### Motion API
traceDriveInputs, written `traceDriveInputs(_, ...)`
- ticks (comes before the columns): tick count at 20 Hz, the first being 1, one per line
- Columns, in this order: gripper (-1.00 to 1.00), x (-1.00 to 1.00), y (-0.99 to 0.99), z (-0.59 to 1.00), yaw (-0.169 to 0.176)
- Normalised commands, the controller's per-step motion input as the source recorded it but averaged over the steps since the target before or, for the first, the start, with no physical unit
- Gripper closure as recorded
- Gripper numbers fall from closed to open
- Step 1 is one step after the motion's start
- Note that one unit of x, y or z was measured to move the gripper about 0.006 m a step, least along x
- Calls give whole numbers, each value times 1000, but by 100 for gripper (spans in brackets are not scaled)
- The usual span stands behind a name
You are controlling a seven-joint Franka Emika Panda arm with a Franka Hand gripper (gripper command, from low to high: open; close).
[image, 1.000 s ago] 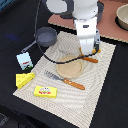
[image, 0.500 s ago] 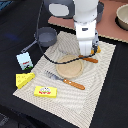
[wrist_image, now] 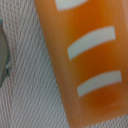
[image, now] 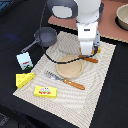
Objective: Interact with the objects in diverse but meaningful ways.
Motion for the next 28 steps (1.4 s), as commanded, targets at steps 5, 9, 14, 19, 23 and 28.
traceDriveInputs(5,100,643,245,192,0)
traceDriveInputs(9,100,631,239,191,0)
traceDriveInputs(14,100,601,234,196,0)
traceDriveInputs(19,100,554,223,209,0)
traceDriveInputs(23,100,439,235,595,0)
traceDriveInputs(28,100,192,354,1000,0)
